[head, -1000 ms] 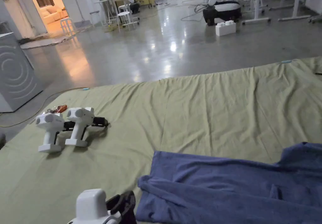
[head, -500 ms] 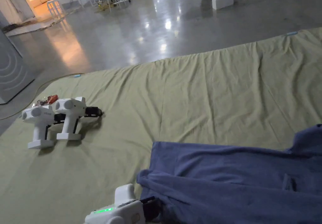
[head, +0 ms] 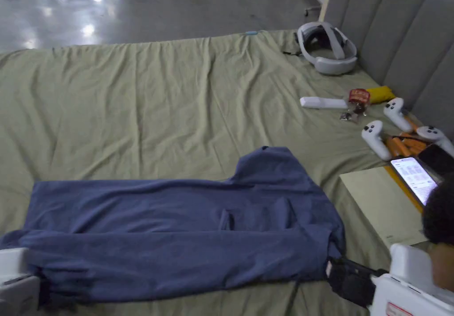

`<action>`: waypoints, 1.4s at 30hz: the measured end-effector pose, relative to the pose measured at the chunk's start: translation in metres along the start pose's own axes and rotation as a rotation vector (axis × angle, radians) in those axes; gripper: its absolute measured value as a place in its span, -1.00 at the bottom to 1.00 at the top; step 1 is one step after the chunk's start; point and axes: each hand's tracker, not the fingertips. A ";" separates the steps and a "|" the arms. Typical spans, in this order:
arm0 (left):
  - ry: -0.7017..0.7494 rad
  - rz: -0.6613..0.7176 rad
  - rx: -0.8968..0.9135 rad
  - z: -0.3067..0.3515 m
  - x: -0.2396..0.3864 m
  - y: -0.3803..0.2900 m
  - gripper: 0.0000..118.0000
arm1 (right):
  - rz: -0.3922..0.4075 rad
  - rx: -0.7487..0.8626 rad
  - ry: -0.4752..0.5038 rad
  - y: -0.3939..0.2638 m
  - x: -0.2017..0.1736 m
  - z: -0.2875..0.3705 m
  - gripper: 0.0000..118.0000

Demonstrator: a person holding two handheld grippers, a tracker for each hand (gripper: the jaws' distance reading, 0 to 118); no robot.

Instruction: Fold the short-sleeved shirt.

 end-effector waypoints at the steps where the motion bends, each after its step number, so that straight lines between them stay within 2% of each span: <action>1: -0.009 -0.002 0.000 0.000 -0.002 -0.001 -0.86 | -0.043 -0.029 0.010 0.001 0.011 -0.015 0.59; 3: -0.023 0.004 0.002 -0.001 -0.004 -0.002 -0.86 | -0.093 -0.065 0.010 0.005 0.021 -0.039 0.60; 5: -0.028 0.014 0.003 0.006 -0.001 -0.002 -0.86 | -0.093 -0.108 -0.036 0.008 0.027 -0.063 0.60; 7: -0.027 0.011 0.007 0.008 0.001 -0.004 -0.86 | -0.081 -0.129 -0.043 0.011 0.028 -0.080 0.59; 8: -0.025 0.009 0.011 0.011 0.002 -0.004 -0.85 | -0.071 -0.128 -0.031 0.011 0.026 -0.084 0.40; 9: -0.024 0.007 0.014 0.012 0.003 -0.005 -0.86 | -0.060 -0.116 -0.016 0.008 0.022 -0.086 0.10; 11: -0.023 0.010 0.020 0.015 0.004 -0.006 -0.86 | -0.013 -0.133 -0.030 0.006 0.008 -0.090 -0.73; 12: -0.024 0.014 0.024 0.015 0.002 -0.006 -0.86 | 0.015 -0.140 -0.018 0.005 0.001 -0.093 -0.73; 14: -0.046 0.030 0.033 0.023 -0.003 -0.006 -0.88 | 0.117 -0.152 -0.110 0.002 -0.016 -0.098 -0.76; 15: -0.065 0.051 0.050 0.032 -0.008 -0.007 -0.88 | 0.135 -0.137 -0.102 0.003 -0.017 -0.098 -0.77; 18: -0.046 0.133 0.148 0.074 -0.031 -0.012 -0.88 | 0.101 -0.108 -0.093 0.006 -0.009 -0.083 -0.77; 21: -0.155 0.288 0.176 0.107 -0.071 -0.023 -0.88 | 0.091 -0.090 -0.072 0.011 -0.004 -0.063 -0.77; 25: -0.121 0.271 0.195 0.157 -0.069 -0.057 -0.88 | 0.127 -0.093 -0.036 0.005 -0.010 -0.039 -0.77; 29: -0.079 0.258 0.141 0.152 -0.065 -0.099 -0.88 | 0.164 -0.138 -0.024 -0.012 -0.011 -0.033 -0.77; 33: -0.100 0.356 0.092 0.133 -0.063 -0.129 -0.87 | 0.167 -0.188 -0.023 -0.022 -0.007 -0.037 -0.77; 34: -0.101 0.365 0.091 0.130 -0.064 -0.130 -0.81 | 0.164 -0.199 -0.012 -0.022 -0.006 -0.038 -0.77; 35: -0.093 0.363 0.103 0.130 -0.064 -0.131 -0.42 | 0.163 -0.194 0.004 -0.022 -0.003 -0.038 -0.75; 36: -0.064 0.362 0.116 0.133 -0.063 -0.133 0.15 | 0.159 -0.182 0.009 -0.021 -0.002 -0.037 -0.64; 37: -0.048 0.358 0.129 0.135 -0.064 -0.132 0.63 | 0.147 -0.179 0.014 -0.018 0.003 -0.035 -0.34; 38: -0.050 0.350 0.130 0.140 -0.066 -0.133 0.71 | 0.125 -0.185 0.014 -0.016 0.007 -0.034 0.28; 39: -0.043 0.345 0.190 0.149 -0.068 -0.133 0.71 | 0.085 -0.216 0.014 -0.015 0.011 -0.033 0.57; 40: -0.029 0.339 0.229 0.162 -0.067 -0.134 0.71 | 0.051 -0.249 0.029 -0.014 0.017 -0.031 0.62; 42: 0.002 0.333 0.301 0.185 -0.067 -0.133 0.71 | -0.019 -0.206 0.094 -0.011 0.031 -0.020 0.61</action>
